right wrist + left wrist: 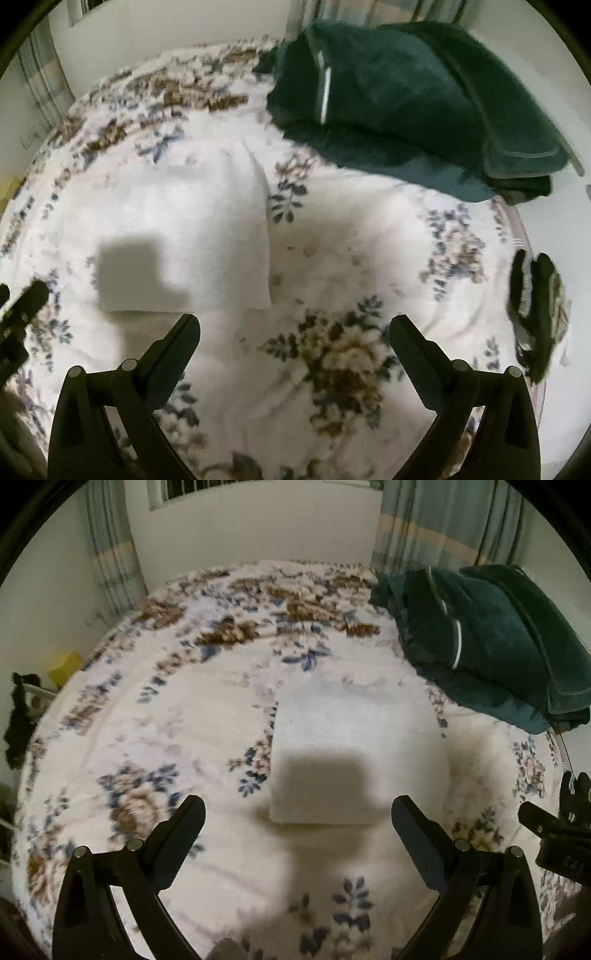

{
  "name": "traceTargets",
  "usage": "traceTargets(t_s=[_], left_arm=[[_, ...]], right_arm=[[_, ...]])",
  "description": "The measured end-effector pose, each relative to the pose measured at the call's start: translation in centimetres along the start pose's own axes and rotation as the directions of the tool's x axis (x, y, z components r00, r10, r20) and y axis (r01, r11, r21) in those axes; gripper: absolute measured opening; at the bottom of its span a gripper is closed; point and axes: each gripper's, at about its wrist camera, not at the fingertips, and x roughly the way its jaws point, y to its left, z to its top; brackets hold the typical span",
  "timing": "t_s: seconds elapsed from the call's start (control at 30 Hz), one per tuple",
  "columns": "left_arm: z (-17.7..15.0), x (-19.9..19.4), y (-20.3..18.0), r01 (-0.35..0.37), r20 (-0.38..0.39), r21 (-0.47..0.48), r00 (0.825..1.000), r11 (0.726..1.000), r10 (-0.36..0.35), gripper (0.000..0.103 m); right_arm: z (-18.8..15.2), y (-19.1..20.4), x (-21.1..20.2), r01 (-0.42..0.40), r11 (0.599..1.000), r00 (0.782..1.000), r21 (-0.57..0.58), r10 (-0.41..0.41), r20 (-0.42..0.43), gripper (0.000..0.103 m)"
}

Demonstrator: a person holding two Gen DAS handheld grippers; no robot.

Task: Fold small clothes

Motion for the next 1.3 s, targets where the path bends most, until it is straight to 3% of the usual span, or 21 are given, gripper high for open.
traceTargets(t_s=[0.37, 0.67, 0.83, 0.97, 1.3], left_arm=[[-1.4, -17.3, -1.1, 0.003, 0.118, -0.01, 0.993, 1.0, -0.001, 0.103], [-3.4, -31.1, -2.2, -0.002, 0.252, -0.001, 0.968, 1.0, 0.002, 0.103], [-5.0, -36.5, -2.6, 0.003, 0.299, 0.001, 0.954, 1.0, -0.003, 0.103], [-6.2, -39.1, -2.9, 0.012, 0.301, -0.005, 0.953, 1.0, -0.01, 0.103], [-8.4, -43.8, -3.5, 0.0, 0.326, -0.001, 0.945, 1.0, 0.0, 0.103]], right_arm=[[-5.4, -3.8, -21.1, 0.015, 1.0, 0.987, 0.006, -0.016, 0.158, 0.103], [-10.8, -6.2, -38.5, -0.004, 1.0, 0.945, 0.001, 0.003, 0.327, 0.103], [-13.7, -7.5, -44.6, -0.013, 1.0, 0.923, -0.006, 0.014, 0.385, 0.103], [-16.3, -8.4, -48.8, -0.016, 1.0, 0.907, -0.019, 0.023, 0.421, 0.103], [-19.3, -10.3, -54.6, -0.034, 0.999, 0.878, -0.03, 0.044, 0.477, 0.103]])
